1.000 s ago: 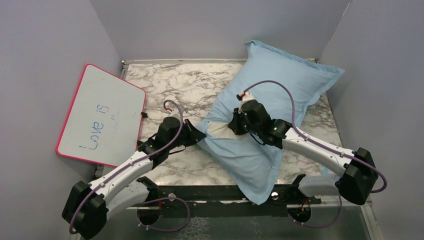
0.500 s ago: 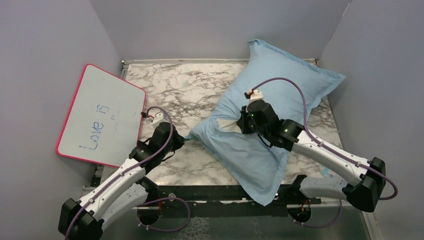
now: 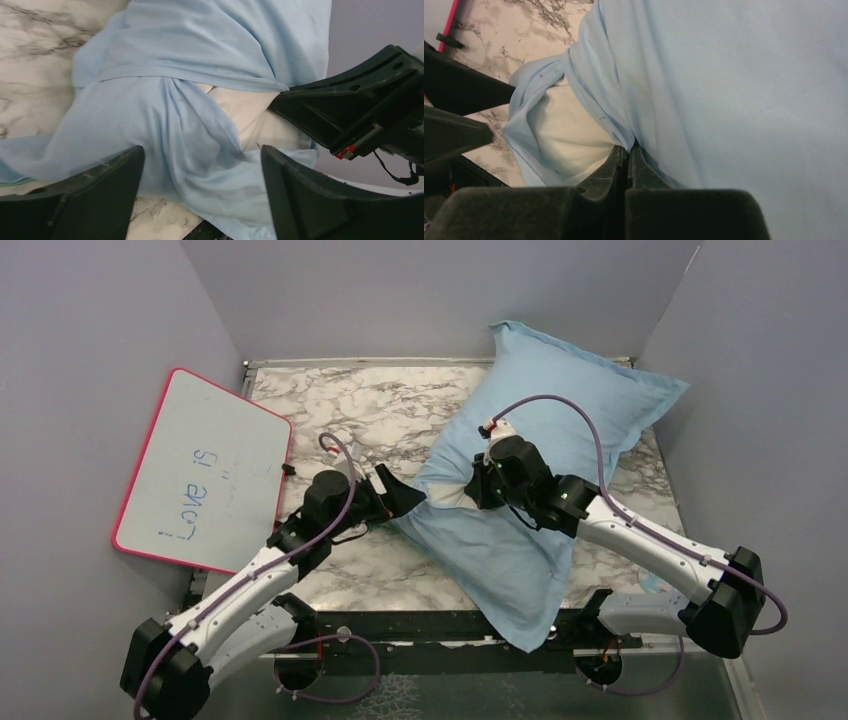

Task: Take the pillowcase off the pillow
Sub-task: Remove the pillow from the pillowcase.

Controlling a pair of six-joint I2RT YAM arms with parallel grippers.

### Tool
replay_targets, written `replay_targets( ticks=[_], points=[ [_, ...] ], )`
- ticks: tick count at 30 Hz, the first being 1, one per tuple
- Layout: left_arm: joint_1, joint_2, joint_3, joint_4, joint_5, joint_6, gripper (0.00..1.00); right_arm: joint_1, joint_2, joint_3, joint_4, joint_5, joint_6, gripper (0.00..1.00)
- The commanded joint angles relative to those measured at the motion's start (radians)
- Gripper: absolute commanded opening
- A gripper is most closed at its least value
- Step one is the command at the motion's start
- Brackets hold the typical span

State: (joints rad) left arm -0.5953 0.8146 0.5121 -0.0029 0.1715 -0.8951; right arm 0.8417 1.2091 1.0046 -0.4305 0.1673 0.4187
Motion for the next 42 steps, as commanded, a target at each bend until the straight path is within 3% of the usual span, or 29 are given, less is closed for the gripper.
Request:
replay_targets(
  ticks=[1,3,5,6,11,15,23,28,35,42],
  points=[
    [0.000,0.167,0.029,0.156,0.208,0.013,0.65,0.003,0.026,0.004,-0.006,-0.104,0.022,0.01],
    [-0.001,0.205,0.029,0.141,0.200,0.035,0.39,0.003,0.027,0.013,-0.016,-0.067,0.022,0.01],
    [-0.001,0.199,0.026,0.036,0.092,0.059,0.08,0.002,0.017,0.023,-0.037,0.026,0.028,0.01],
    [-0.001,0.177,0.022,-0.044,-0.001,0.057,0.00,0.002,0.010,0.031,-0.057,0.092,0.031,0.01],
    [0.009,-0.022,-0.055,-0.327,-0.333,0.008,0.00,0.002,-0.063,0.017,-0.106,0.401,0.037,0.01],
    [0.030,-0.125,-0.090,-0.458,-0.450,-0.021,0.00,0.000,-0.118,-0.014,-0.106,0.437,0.036,0.01],
    [0.032,-0.015,-0.132,-0.277,-0.244,0.049,0.00,0.000,-0.108,-0.056,-0.045,0.195,0.027,0.01],
    [0.032,0.144,-0.189,-0.247,-0.312,0.007,0.00,0.000,-0.161,0.014,-0.056,0.192,0.064,0.01],
    [0.032,0.230,-0.317,-0.085,-0.285,-0.072,0.00,0.000,-0.234,0.066,-0.053,0.266,0.040,0.01],
    [0.033,0.258,-0.311,0.007,-0.187,-0.004,0.00,0.000,-0.156,0.005,-0.083,0.062,0.011,0.02]
  ],
)
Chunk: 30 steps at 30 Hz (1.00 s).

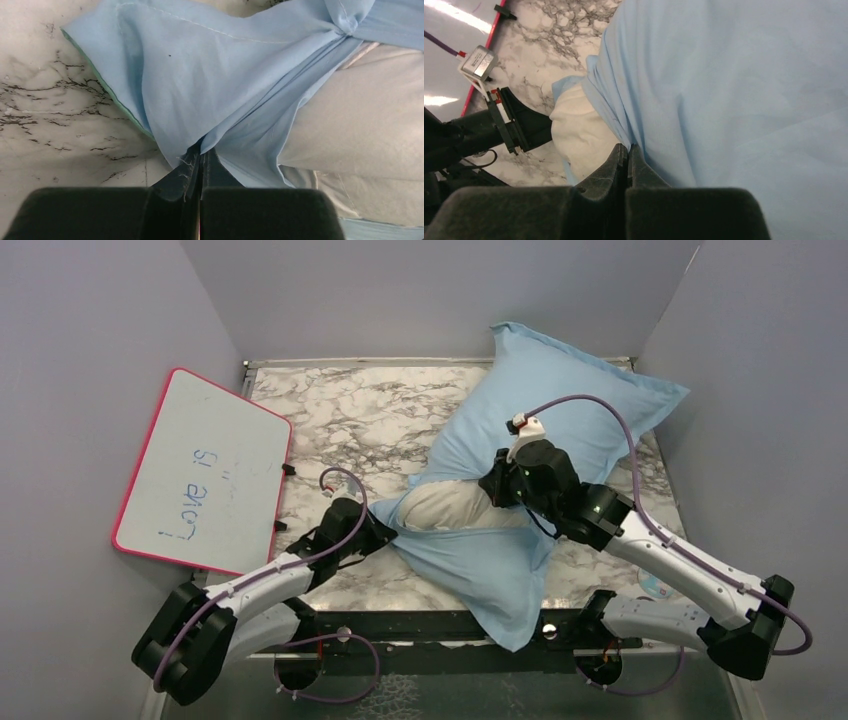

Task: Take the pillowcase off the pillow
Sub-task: Remove the pillow from the pillowcase.

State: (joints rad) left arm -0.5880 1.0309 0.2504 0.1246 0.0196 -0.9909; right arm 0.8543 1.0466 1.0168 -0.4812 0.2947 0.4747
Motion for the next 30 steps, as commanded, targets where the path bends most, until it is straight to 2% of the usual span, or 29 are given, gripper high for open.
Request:
replay_targets(
  ticks=[1,3,7,8,10,12,17,18,20,23,27,30],
  points=[
    [0.025,0.039,-0.049,-0.102,-0.023,0.095,0.00,-0.013,0.017,-0.009,-0.026,-0.101,-0.065,0.06],
    [0.025,0.020,-0.052,-0.093,-0.021,0.095,0.00,-0.012,0.063,0.031,-0.070,-0.096,-0.081,0.16],
    [0.025,-0.048,-0.050,-0.135,-0.004,0.100,0.00,-0.013,0.147,0.155,-0.224,0.107,-0.101,0.23],
    [0.025,-0.069,-0.048,-0.159,-0.010,0.102,0.00,-0.012,0.160,0.195,-0.254,0.138,-0.110,0.28],
    [0.025,-0.112,-0.044,-0.187,-0.012,0.104,0.00,-0.012,0.176,0.253,-0.291,0.135,-0.131,0.30],
    [0.025,-0.152,-0.042,-0.202,-0.012,0.106,0.00,-0.012,0.171,0.291,-0.290,0.041,-0.148,0.35],
    [0.025,-0.206,-0.035,-0.206,-0.012,0.110,0.00,0.000,0.164,0.286,-0.140,-0.341,-0.121,0.48],
    [0.025,-0.206,-0.032,-0.206,-0.011,0.109,0.00,0.021,0.181,0.286,-0.129,-0.374,-0.116,0.50],
    [0.025,-0.202,-0.026,-0.201,0.002,0.113,0.00,0.095,0.231,0.302,-0.139,-0.317,-0.108,0.57],
    [0.025,-0.183,-0.021,-0.189,0.024,0.119,0.00,0.227,0.339,0.363,-0.202,-0.111,-0.121,0.70],
    [0.025,-0.164,-0.012,-0.177,0.041,0.123,0.00,0.328,0.484,0.474,-0.277,0.055,-0.150,0.73],
    [0.024,-0.161,-0.010,-0.163,0.047,0.118,0.00,0.349,0.556,0.519,-0.288,0.101,-0.169,0.76]
  ],
)
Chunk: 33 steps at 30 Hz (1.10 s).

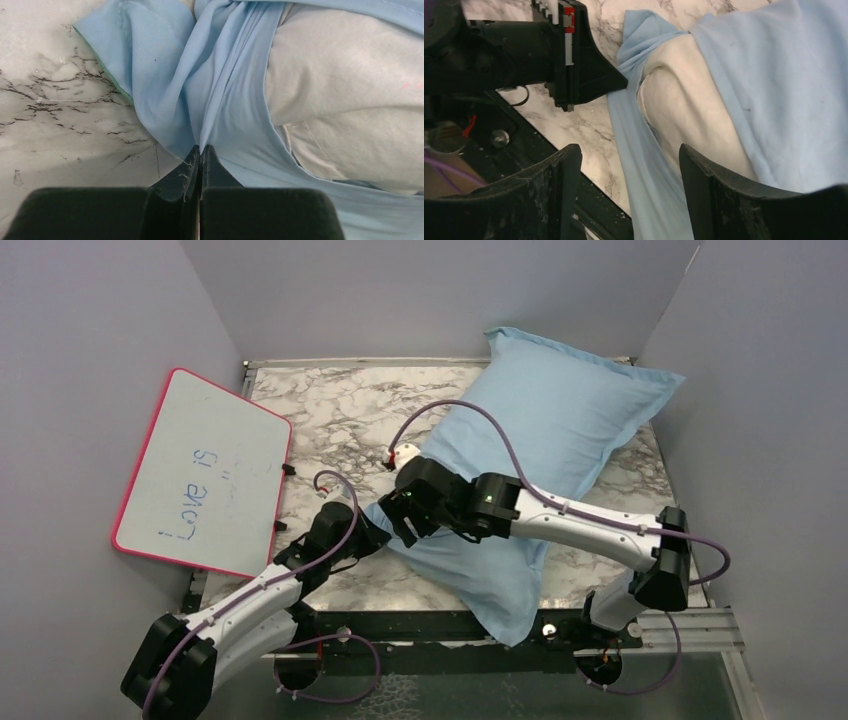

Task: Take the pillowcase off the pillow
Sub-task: Remove the pillow from the pillowcase.

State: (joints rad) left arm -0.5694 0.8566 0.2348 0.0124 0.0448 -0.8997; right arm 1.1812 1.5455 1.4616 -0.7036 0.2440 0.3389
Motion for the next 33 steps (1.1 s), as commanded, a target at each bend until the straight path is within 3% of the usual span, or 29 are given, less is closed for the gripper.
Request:
replay_targets(
  ticks=[1,7,13,14,16,18,23,26,33],
  points=[
    [0.006,0.013,0.006,-0.050,0.024,0.026,0.00,0.023,0.079,0.080,-0.076,0.181,-0.031,0.78],
    [0.006,-0.005,0.008,-0.065,0.029,0.026,0.00,0.021,0.205,0.060,-0.162,0.522,0.052,0.99],
    [0.006,-0.025,-0.013,-0.065,0.028,0.016,0.00,-0.026,0.315,-0.036,-0.003,0.536,-0.037,0.99],
    [0.006,-0.026,-0.011,-0.070,0.031,0.017,0.00,-0.038,0.334,-0.036,-0.002,0.573,-0.015,0.94],
    [0.006,-0.030,-0.009,-0.084,0.035,0.021,0.00,-0.088,0.352,-0.009,-0.041,0.610,0.048,0.71],
    [0.006,-0.036,-0.010,-0.104,0.028,0.023,0.00,-0.113,0.321,0.005,-0.034,0.597,0.052,0.57],
    [0.006,-0.052,-0.035,-0.113,0.004,0.011,0.00,-0.128,0.126,-0.057,0.192,0.533,-0.042,0.17],
    [0.006,-0.038,-0.038,-0.128,-0.011,0.015,0.00,-0.187,0.010,-0.076,0.248,0.453,-0.016,0.14],
    [0.006,0.003,-0.040,-0.136,-0.036,0.030,0.00,-0.320,-0.271,-0.232,0.462,-0.047,0.132,0.09]
  ],
)
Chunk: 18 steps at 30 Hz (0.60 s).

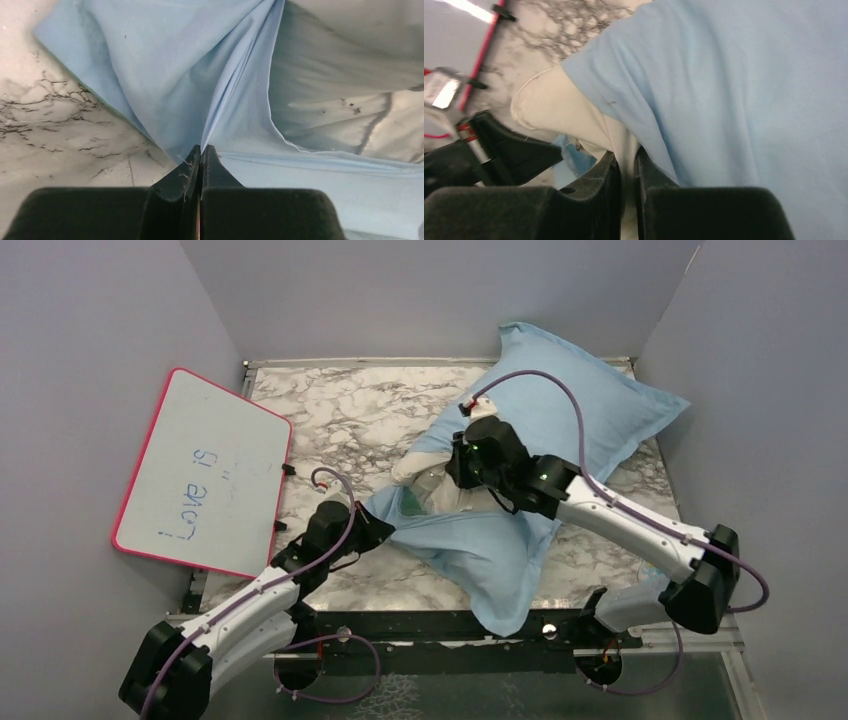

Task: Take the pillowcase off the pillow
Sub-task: Remove the pillow from the pillowcase.

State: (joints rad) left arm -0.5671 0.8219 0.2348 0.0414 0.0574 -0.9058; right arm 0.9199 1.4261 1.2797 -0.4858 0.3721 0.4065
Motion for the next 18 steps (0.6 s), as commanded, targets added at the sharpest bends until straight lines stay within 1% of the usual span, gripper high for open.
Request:
replay_targets(
  ticks=[1,3,5,6,7,8,9,10,11,13,16,18],
  points=[
    [0.004,0.044,-0.041,-0.152,-0.039,0.037,0.00,-0.058,-0.159,-0.063,0.251,-0.222,0.077,0.09],
    [0.004,0.051,-0.041,-0.110,-0.009,0.039,0.00,-0.059,-0.150,-0.080,0.240,-0.305,0.108,0.10],
    [0.004,0.049,-0.038,-0.072,0.027,0.046,0.00,-0.058,-0.118,-0.105,0.243,-0.423,0.100,0.15],
    [0.004,0.044,-0.031,-0.063,0.041,0.055,0.03,-0.059,-0.098,-0.114,0.234,-0.465,0.097,0.18],
    [0.004,0.039,-0.021,-0.064,0.055,0.068,0.20,-0.058,-0.075,-0.116,0.218,-0.503,0.089,0.24],
    [0.004,0.033,-0.007,-0.080,0.061,0.083,0.38,-0.058,-0.052,-0.107,0.189,-0.524,0.075,0.26],
    [0.004,0.023,0.013,-0.108,0.055,0.094,0.47,-0.059,-0.037,-0.092,0.158,-0.535,0.062,0.26],
    [0.004,0.010,0.036,-0.150,0.038,0.101,0.52,-0.058,-0.031,-0.090,0.137,-0.530,0.061,0.28],
    [0.004,-0.004,0.056,-0.193,0.018,0.103,0.59,-0.058,-0.032,-0.097,0.132,-0.524,0.057,0.30],
    [0.004,-0.048,0.089,-0.252,-0.006,0.102,0.71,-0.058,-0.047,-0.109,0.139,-0.530,0.050,0.36],
    [0.003,-0.126,0.119,-0.302,-0.012,0.095,0.74,-0.058,-0.096,-0.114,0.122,-0.562,0.038,0.42],
    [0.003,-0.184,0.135,-0.347,-0.019,0.077,0.80,-0.058,-0.157,-0.128,0.120,-0.594,0.030,0.49]
  ],
)
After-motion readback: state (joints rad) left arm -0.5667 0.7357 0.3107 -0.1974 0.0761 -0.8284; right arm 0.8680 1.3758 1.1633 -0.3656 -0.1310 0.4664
